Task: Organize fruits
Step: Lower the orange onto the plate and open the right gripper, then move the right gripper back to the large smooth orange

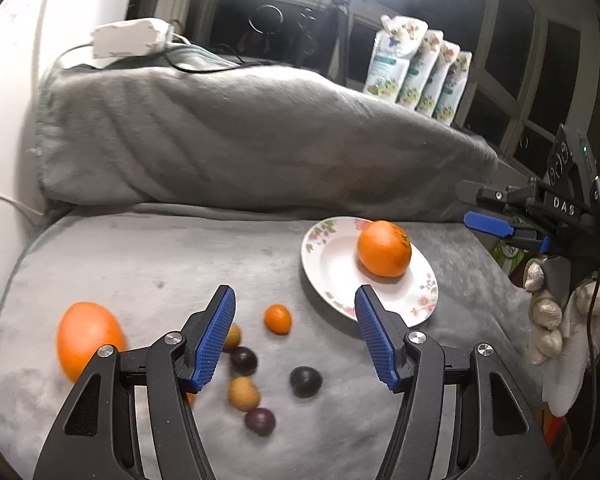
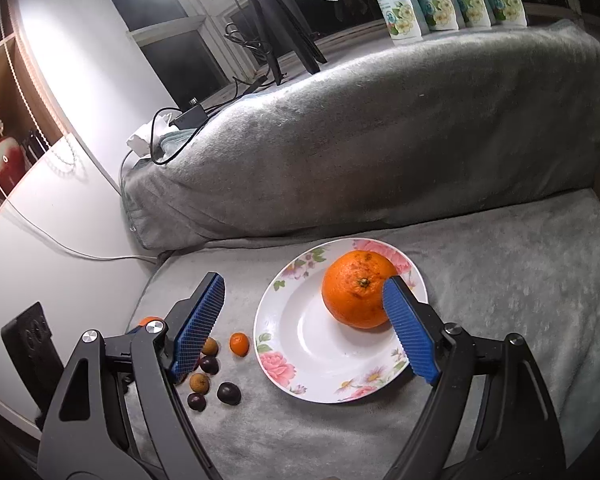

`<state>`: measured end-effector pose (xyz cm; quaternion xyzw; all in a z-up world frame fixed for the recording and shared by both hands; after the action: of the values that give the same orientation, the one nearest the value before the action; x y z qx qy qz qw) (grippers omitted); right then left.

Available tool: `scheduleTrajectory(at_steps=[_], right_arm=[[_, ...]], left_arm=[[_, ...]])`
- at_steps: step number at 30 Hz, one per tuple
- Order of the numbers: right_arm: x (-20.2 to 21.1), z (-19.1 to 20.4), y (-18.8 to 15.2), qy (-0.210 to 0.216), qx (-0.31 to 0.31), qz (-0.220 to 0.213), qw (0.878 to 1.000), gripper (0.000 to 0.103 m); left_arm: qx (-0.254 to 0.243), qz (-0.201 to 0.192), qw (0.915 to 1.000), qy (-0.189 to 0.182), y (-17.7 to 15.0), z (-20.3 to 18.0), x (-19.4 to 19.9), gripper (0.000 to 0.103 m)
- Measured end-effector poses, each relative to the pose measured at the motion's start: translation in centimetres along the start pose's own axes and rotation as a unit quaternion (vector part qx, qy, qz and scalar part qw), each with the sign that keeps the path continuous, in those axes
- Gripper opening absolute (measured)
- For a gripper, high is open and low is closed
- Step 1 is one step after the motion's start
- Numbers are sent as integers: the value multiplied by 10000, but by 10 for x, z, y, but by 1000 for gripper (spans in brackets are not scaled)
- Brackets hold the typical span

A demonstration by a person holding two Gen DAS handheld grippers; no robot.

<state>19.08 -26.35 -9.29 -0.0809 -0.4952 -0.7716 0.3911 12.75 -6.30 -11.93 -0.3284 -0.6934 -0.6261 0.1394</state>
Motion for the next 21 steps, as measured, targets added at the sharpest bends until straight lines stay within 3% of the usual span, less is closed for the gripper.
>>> scheduleTrajectory(at_steps=[14, 21], right_arm=[[-22, 48, -17, 281, 624, 187, 9975, 84], [-44, 73, -25, 343, 955, 432, 9939, 91]], left_arm=[[446, 9, 9961, 760, -20, 66, 30, 62], [535, 74, 9920, 1141, -37, 98, 41, 67]])
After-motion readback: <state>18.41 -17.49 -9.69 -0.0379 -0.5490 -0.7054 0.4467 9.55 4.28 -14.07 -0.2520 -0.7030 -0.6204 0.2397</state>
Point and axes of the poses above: each gripper's, at about its wrist camera, not at the fingertips, and x roughly against the way its jaws point, z to its left, y to its top, the point moved 9 cm from there along -x, roughly the way its jaws point, and after that the axes turned 5 degrees about y, right-handed, at the moved point
